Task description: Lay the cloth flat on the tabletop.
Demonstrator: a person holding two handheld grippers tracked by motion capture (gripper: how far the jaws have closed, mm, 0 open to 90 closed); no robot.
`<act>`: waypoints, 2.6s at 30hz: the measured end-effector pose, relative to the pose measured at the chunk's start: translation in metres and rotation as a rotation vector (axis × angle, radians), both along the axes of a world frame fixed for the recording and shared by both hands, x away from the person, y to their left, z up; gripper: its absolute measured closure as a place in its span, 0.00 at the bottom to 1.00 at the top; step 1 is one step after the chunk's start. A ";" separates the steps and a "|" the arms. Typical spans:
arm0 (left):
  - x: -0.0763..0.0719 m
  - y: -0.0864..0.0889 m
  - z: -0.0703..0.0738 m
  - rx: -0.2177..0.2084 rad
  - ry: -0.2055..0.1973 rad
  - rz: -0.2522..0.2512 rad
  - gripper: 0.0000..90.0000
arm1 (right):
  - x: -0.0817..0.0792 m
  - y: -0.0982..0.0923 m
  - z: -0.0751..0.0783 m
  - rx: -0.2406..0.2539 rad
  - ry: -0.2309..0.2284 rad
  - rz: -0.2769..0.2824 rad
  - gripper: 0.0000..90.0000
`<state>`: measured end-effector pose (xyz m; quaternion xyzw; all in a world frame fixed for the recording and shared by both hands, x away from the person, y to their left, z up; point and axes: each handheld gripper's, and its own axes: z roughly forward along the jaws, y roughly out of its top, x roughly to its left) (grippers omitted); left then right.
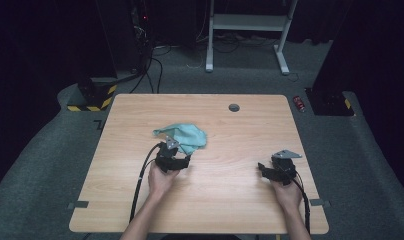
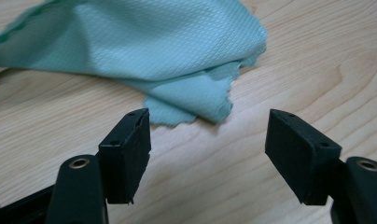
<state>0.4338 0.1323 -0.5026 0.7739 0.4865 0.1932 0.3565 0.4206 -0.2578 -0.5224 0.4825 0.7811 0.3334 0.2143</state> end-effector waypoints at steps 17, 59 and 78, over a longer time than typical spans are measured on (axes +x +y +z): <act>0.026 -0.017 -0.014 0.068 0.024 0.048 0.59 | 0.001 0.001 0.000 0.000 0.000 0.008 0.40; -0.100 -0.043 -0.016 0.052 -0.018 -0.355 0.95 | 0.000 0.001 0.000 0.002 -0.002 0.003 0.43; -0.099 0.003 -0.019 -0.027 -0.073 -0.108 0.59 | -0.009 0.016 0.003 0.011 -0.004 0.105 0.68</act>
